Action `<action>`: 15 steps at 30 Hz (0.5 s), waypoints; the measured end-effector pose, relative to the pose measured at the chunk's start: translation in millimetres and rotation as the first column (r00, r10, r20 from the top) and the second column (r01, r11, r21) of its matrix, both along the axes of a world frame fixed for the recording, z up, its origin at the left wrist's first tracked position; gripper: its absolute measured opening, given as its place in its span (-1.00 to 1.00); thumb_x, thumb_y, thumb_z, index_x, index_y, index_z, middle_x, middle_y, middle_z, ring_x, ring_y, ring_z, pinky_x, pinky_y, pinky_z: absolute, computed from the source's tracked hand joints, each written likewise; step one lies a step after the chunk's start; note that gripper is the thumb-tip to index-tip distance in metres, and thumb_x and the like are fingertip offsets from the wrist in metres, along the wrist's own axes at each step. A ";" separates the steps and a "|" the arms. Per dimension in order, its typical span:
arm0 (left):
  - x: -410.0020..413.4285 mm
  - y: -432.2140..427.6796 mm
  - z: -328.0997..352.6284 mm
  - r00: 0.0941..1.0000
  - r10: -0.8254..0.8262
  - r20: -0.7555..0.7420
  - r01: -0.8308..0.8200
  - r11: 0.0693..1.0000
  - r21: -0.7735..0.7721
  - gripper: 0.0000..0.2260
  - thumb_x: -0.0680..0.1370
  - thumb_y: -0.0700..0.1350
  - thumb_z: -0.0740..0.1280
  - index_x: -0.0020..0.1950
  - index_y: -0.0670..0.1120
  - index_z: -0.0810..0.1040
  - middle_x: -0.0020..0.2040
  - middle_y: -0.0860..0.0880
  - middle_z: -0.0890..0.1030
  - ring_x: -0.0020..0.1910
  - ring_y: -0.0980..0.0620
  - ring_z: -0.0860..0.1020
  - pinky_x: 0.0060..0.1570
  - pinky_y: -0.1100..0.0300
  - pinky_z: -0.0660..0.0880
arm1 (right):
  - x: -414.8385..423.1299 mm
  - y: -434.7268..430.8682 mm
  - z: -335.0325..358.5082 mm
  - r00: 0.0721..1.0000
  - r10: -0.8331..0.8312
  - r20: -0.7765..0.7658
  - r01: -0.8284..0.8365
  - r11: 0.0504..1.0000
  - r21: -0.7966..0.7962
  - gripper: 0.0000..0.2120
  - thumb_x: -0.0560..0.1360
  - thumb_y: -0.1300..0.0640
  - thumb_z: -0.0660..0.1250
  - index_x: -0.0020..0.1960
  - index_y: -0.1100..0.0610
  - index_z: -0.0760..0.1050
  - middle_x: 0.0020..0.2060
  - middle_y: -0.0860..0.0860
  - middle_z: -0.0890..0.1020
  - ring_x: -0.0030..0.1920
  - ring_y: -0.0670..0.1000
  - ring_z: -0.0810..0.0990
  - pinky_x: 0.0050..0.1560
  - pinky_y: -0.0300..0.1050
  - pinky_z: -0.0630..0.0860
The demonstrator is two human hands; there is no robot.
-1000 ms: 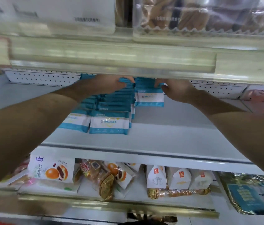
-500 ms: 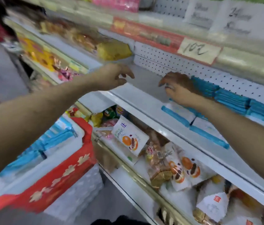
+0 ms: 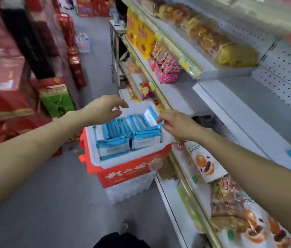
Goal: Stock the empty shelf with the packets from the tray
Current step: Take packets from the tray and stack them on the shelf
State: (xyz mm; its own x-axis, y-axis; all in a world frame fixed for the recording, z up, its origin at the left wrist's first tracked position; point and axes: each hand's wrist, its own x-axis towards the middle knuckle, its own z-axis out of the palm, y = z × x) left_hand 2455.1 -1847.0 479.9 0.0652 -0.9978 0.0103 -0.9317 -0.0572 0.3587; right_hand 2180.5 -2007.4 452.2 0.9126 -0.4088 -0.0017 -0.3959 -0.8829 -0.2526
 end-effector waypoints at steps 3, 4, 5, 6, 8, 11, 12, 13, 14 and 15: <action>19.3 28.9 -27.4 0.998 0.049 -0.027 -0.048 0.999 0.022 -0.70 0.56 -0.23 0.34 0.27 -0.01 0.63 0.17 0.01 0.62 0.10 -0.02 0.62 0.13 0.07 0.54 | 29.5 0.4 -28.7 0.971 0.076 -0.225 -0.058 0.995 0.086 -0.77 0.57 0.20 0.34 0.20 0.01 0.58 0.17 -0.04 0.55 0.17 0.04 0.56 0.15 0.07 0.50; 23.6 36.2 -37.3 0.998 0.060 -0.032 -0.060 0.998 0.028 -0.69 0.56 -0.23 0.34 0.27 -0.01 0.63 0.18 0.00 0.62 0.11 -0.02 0.61 0.12 0.15 0.50 | 36.9 0.2 -37.5 0.956 0.101 -0.275 -0.072 0.991 0.112 -0.75 0.57 0.20 0.34 0.22 0.00 0.58 0.19 -0.02 0.54 0.20 0.04 0.56 0.17 0.06 0.49; 26.4 42.5 -46.9 0.997 0.065 -0.038 -0.063 0.997 0.042 -0.69 0.56 -0.23 0.34 0.28 -0.01 0.63 0.19 0.01 0.62 0.12 -0.02 0.60 0.10 0.21 0.44 | 43.3 0.1 -45.3 0.944 0.117 -0.307 -0.078 0.988 0.135 -0.74 0.57 0.19 0.34 0.22 -0.01 0.57 0.21 -0.03 0.53 0.21 0.03 0.55 0.15 0.02 0.48; 27.4 47.6 -56.3 0.997 0.062 -0.035 -0.060 0.996 0.068 -0.69 0.57 -0.21 0.33 0.29 0.01 0.62 0.19 0.02 0.61 0.13 -0.01 0.58 0.06 0.24 0.39 | 48.4 0.2 -51.8 0.939 0.121 -0.321 -0.075 0.986 0.152 -0.74 0.56 0.18 0.35 0.22 -0.03 0.57 0.20 -0.04 0.53 0.21 0.01 0.55 0.10 -0.06 0.45; 26.8 53.2 -74.8 0.999 0.030 -0.017 -0.027 0.991 0.128 -0.68 0.58 -0.17 0.32 0.32 0.03 0.60 0.22 0.02 0.60 0.17 -0.01 0.55 0.05 0.24 0.35 | 56.5 -1.0 -61.7 0.947 0.097 -0.306 -0.048 0.985 0.165 -0.76 0.55 0.16 0.36 0.20 -0.03 0.59 0.15 -0.07 0.52 0.18 -0.03 0.55 -0.01 -0.17 0.34; 24.2 52.7 -96.1 0.999 -0.045 -0.019 0.048 0.979 0.196 -0.67 0.58 -0.16 0.33 0.33 0.02 0.59 0.25 -0.01 0.58 0.22 -0.05 0.53 0.21 0.11 0.44 | 65.4 -4.0 -64.5 0.951 0.104 -0.293 -0.052 0.982 0.180 -0.76 0.54 0.21 0.36 0.16 -0.03 0.61 0.08 -0.11 0.51 0.11 -0.07 0.55 -0.04 -0.22 0.32; 23.3 51.3 -101.3 0.998 -0.066 -0.018 0.069 0.973 0.219 -0.67 0.57 -0.15 0.33 0.33 0.02 0.59 0.25 -0.01 0.57 0.23 -0.06 0.53 0.24 0.05 0.46 | 67.4 -5.2 -64.0 0.945 0.123 -0.304 -0.067 0.980 0.189 -0.76 0.53 0.22 0.37 0.14 -0.02 0.62 0.06 -0.11 0.50 0.08 -0.07 0.54 -0.05 -0.24 0.32; 21.9 49.4 -106.0 0.996 -0.089 -0.015 0.090 0.969 0.232 -0.67 0.57 -0.15 0.32 0.33 0.03 0.59 0.26 -0.01 0.55 0.24 -0.07 0.52 0.26 0.01 0.47 | 68.6 -6.5 -64.3 0.936 0.141 -0.321 -0.080 0.977 0.197 -0.76 0.51 0.23 0.38 0.11 -0.03 0.62 0.03 -0.11 0.50 0.05 -0.09 0.53 -0.05 -0.24 0.32; 21.0 47.4 -110.4 0.994 -0.109 -0.008 0.107 0.965 0.239 -0.66 0.56 -0.15 0.32 0.33 0.04 0.59 0.26 -0.01 0.54 0.25 -0.08 0.52 0.27 -0.02 0.47 | 69.3 -6.8 -64.5 0.927 0.156 -0.340 -0.089 0.975 0.204 -0.76 0.50 0.23 0.39 0.08 -0.05 0.63 0.01 -0.12 0.49 0.01 -0.09 0.53 -0.05 -0.22 0.35; 19.7 45.0 -113.2 0.992 -0.127 0.002 0.123 0.962 0.243 -0.66 0.56 -0.15 0.32 0.32 0.05 0.60 0.27 -0.01 0.53 0.26 -0.09 0.51 0.29 -0.01 0.46 | 69.6 -7.5 -65.6 0.918 0.167 -0.360 -0.094 0.973 0.212 -0.75 0.49 0.24 0.39 0.06 -0.08 0.64 -0.01 -0.12 0.48 -0.01 -0.10 0.53 -0.03 -0.18 0.39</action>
